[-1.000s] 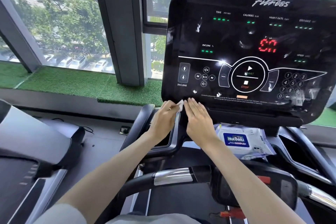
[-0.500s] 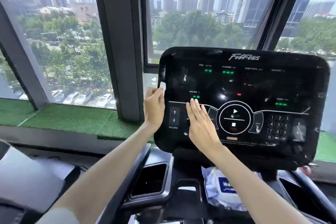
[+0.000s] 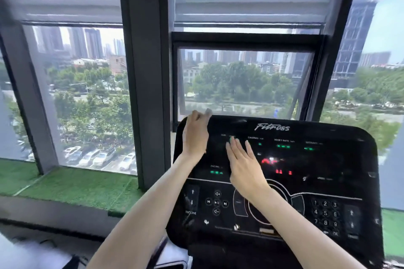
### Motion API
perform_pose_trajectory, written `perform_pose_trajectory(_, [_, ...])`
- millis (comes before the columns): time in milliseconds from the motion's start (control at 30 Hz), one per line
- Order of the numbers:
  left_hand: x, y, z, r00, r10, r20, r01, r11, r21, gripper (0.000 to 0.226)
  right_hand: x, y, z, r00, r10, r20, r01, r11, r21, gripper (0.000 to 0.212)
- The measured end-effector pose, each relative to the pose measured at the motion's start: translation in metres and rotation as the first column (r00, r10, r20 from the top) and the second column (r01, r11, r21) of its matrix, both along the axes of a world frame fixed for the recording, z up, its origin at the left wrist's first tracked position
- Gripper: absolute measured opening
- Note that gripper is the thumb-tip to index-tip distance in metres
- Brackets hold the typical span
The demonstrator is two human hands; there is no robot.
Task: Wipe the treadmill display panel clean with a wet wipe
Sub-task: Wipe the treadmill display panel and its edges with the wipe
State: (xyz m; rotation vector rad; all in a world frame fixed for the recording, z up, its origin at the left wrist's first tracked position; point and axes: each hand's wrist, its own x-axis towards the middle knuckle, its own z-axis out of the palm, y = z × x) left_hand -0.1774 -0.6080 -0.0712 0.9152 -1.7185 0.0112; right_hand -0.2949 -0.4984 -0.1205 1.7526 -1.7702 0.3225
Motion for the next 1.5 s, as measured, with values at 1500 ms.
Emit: perform_pose_trajectory(1500, [-0.037, 0.015, -0.007, 0.979, -0.199, 0.035, 0.2, 0.979, -0.031, 0.028, -0.014, 0.008, 0.005, 0.992, 0.118, 0.046, -0.121, 0.99, 0.069, 0.081])
